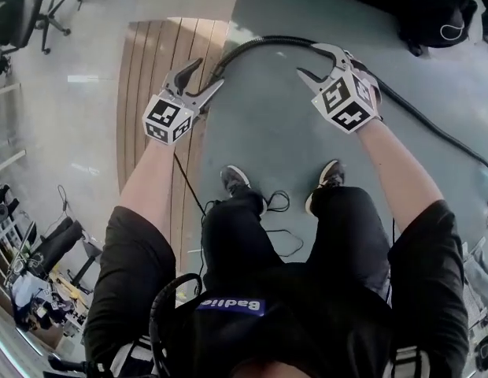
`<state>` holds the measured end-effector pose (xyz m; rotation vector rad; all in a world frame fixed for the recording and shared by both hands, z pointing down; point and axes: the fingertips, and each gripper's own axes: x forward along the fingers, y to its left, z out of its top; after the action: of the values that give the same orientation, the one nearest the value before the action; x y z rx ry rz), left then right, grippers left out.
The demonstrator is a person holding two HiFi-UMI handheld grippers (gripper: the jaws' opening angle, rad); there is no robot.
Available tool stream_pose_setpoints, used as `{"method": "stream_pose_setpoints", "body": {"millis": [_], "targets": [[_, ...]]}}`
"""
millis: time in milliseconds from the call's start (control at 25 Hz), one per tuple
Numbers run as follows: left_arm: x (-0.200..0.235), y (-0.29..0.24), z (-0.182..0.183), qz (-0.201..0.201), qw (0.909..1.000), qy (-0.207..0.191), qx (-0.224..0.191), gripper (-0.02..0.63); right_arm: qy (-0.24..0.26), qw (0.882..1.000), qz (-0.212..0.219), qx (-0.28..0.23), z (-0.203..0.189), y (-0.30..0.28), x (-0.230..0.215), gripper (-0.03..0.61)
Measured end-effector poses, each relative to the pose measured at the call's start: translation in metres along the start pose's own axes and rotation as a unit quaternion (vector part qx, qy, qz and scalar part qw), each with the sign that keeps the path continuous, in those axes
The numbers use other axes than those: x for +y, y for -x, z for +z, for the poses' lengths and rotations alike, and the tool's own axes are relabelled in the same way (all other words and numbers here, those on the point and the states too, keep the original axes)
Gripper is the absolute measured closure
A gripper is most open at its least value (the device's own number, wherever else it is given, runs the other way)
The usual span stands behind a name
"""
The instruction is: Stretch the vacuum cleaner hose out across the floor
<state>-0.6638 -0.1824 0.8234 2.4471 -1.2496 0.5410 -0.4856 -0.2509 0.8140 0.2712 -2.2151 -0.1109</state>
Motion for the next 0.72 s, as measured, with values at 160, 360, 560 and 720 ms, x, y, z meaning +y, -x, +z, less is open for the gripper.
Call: {"method": "stream_pose_setpoints", "body": {"millis": [160,360,560,720], "targets": [[-0.054,0.060,0.148,-0.015,0.9983,-0.001,-0.056,0.325,-0.057,0.998,-0.013,-0.013,0.046,0.111,-0.020,0.350],[-0.130,0.145,0.275,-0.023,0.9959,0.013,-0.087,0.329,-0.139,0.990,-0.016,-0.035,0.099,0.251,0.000,0.350],[-0.213,0.202,0.365,-0.041,0.9950,0.027,-0.087,0.337,-0.212,0.974,-0.015,-0.081,0.151,0.379,0.036,0.350],[-0.290,0.235,0.423,-0.054,0.9935,0.032,-0.095,0.343,-0.217,0.970,0.014,-0.111,0.175,0.472,0.079,0.351]]}}
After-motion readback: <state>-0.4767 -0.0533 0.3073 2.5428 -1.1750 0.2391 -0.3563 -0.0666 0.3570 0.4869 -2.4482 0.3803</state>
